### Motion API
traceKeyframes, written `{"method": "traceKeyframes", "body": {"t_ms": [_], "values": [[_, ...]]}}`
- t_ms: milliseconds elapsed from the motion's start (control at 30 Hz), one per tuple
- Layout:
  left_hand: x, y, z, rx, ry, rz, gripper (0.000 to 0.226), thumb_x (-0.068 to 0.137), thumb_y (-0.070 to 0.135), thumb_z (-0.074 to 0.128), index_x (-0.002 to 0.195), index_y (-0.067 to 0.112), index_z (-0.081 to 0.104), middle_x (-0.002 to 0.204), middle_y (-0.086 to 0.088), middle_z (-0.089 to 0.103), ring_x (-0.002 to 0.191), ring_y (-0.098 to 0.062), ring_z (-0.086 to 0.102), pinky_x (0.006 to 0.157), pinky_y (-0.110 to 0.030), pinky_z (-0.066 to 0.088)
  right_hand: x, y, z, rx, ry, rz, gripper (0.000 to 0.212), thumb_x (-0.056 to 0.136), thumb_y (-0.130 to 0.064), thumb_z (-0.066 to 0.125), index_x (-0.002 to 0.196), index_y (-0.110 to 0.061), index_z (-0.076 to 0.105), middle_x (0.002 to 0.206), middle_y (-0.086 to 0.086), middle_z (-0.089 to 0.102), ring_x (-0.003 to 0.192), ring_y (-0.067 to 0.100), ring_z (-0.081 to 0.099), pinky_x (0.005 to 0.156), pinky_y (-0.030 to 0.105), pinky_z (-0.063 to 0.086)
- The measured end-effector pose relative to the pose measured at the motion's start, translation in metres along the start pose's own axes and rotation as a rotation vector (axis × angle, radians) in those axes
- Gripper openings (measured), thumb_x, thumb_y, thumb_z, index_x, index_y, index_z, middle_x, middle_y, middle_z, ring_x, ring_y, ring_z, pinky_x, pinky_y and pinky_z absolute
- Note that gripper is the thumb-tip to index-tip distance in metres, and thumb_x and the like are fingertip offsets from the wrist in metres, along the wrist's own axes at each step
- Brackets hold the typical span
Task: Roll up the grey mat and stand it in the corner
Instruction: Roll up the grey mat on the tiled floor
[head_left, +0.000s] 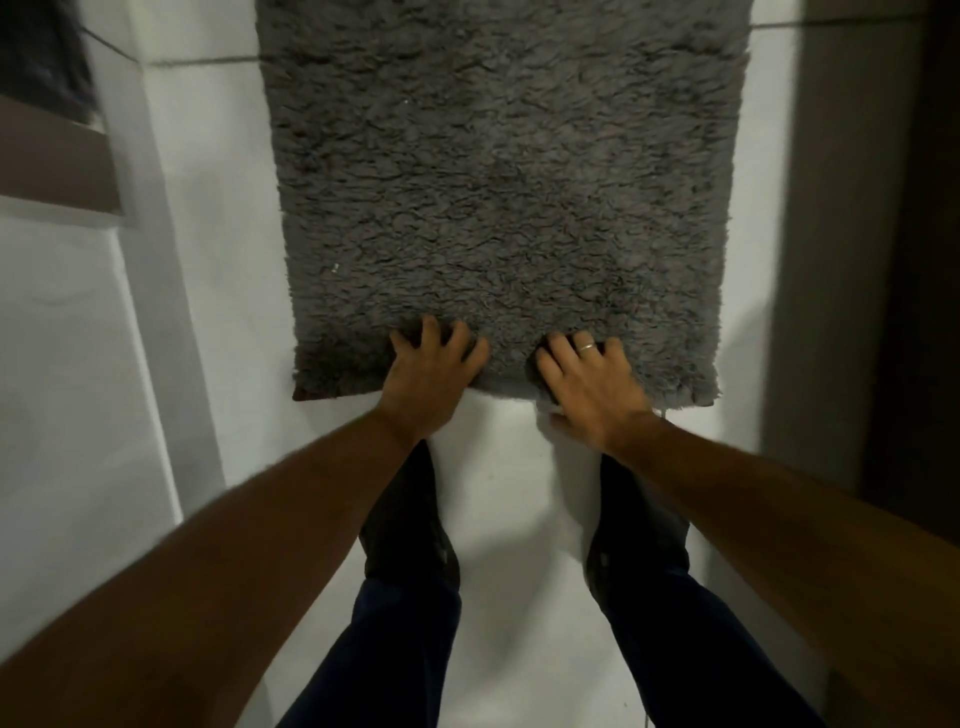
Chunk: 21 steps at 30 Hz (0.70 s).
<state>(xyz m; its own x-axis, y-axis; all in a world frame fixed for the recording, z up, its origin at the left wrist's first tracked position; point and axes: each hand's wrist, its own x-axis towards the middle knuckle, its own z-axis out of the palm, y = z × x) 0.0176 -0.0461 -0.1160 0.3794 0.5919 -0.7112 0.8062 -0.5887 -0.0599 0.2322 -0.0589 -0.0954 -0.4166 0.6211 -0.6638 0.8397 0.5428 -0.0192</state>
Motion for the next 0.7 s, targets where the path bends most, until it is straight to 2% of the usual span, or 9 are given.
{"method": "traceKeyframes", "body": {"t_ms": [67,133,200,267,400,467,500,600,700], "values": [[0.006,-0.007,-0.012,-0.039,-0.006,0.003,0.053,0.091,0.024,0.053,0.141,0.017,0.038,0.144,-0.016,0.036,0.129,-0.047,0.037,0.098,-0.072,0.039,-0.002,0.006,-0.007,-0.003,-0.037,0.016,0.075,0.076,-0.056,0.062,0.134,-0.013,0.040,0.136,0.013,0.042,0.115,0.034,0.043,0.085,0.048,0.039],[0.010,-0.014,-0.022,-0.069,-0.040,0.013,0.043,0.093,0.023,0.050,0.135,0.015,0.048,0.141,-0.015,0.038,0.128,-0.043,0.037,0.101,-0.071,0.035,-0.005,0.010,-0.012,0.011,-0.049,0.028,0.060,0.084,-0.047,0.058,0.132,-0.014,0.042,0.134,0.012,0.042,0.117,0.034,0.043,0.086,0.047,0.039],[0.011,-0.021,-0.029,-0.121,-0.078,-0.010,0.041,0.095,0.024,0.045,0.135,0.014,0.049,0.140,-0.014,0.041,0.129,-0.040,0.038,0.100,-0.066,0.039,-0.006,0.016,-0.015,0.049,-0.035,0.029,0.040,0.092,-0.031,0.050,0.128,-0.015,0.048,0.130,0.012,0.046,0.117,0.034,0.044,0.088,0.048,0.039],[0.011,-0.032,-0.037,-0.202,-0.050,-0.047,0.037,0.096,0.023,0.042,0.131,0.013,0.049,0.133,-0.015,0.047,0.122,-0.037,0.046,0.095,-0.057,0.046,-0.003,0.030,-0.022,0.194,0.000,0.069,0.033,0.094,-0.027,0.048,0.125,-0.014,0.052,0.126,0.012,0.051,0.115,0.034,0.048,0.092,0.050,0.041],[0.010,-0.058,-0.053,-0.262,0.318,-0.147,0.017,0.092,0.016,0.047,0.102,0.008,0.058,0.101,-0.016,0.062,0.091,-0.035,0.058,0.076,-0.045,0.045,0.016,0.058,-0.040,0.478,0.129,0.228,0.029,0.094,-0.031,0.055,0.117,-0.013,0.057,0.118,0.014,0.062,0.108,0.034,0.056,0.095,0.054,0.043],[0.009,-0.058,-0.053,-0.288,0.546,-0.102,0.012,0.090,0.019,0.050,0.092,0.009,0.057,0.089,-0.014,0.059,0.081,-0.032,0.055,0.072,-0.041,0.039,0.026,0.064,-0.043,0.527,0.146,0.240,0.029,0.094,-0.030,0.057,0.118,-0.015,0.054,0.118,0.013,0.064,0.111,0.034,0.057,0.100,0.056,0.039],[0.007,-0.055,-0.052,-0.294,0.593,-0.030,0.014,0.090,0.023,0.051,0.092,0.010,0.056,0.088,-0.012,0.057,0.079,-0.031,0.053,0.072,-0.040,0.036,0.029,0.067,-0.044,0.560,0.156,0.251,0.029,0.093,-0.029,0.058,0.118,-0.016,0.052,0.117,0.013,0.065,0.111,0.035,0.057,0.101,0.056,0.037],[0.002,-0.045,-0.044,-0.203,0.436,0.074,0.037,0.092,0.040,0.052,0.116,0.012,0.056,0.109,-0.014,0.058,0.096,-0.032,0.053,0.080,-0.044,0.040,0.037,0.073,-0.047,0.636,0.203,0.322,0.031,0.092,-0.028,0.060,0.118,-0.017,0.046,0.114,0.012,0.066,0.111,0.035,0.057,0.103,0.055,0.033],[0.004,-0.040,-0.028,-0.113,0.240,-0.020,0.073,0.090,0.051,0.053,0.148,0.012,0.030,0.142,-0.016,0.043,0.127,-0.036,0.042,0.101,-0.051,0.036,0.039,0.076,-0.042,0.552,0.247,0.355,0.032,0.092,-0.031,0.058,0.117,-0.013,0.049,0.121,0.016,0.062,0.117,0.037,0.052,0.103,0.054,0.028]]}}
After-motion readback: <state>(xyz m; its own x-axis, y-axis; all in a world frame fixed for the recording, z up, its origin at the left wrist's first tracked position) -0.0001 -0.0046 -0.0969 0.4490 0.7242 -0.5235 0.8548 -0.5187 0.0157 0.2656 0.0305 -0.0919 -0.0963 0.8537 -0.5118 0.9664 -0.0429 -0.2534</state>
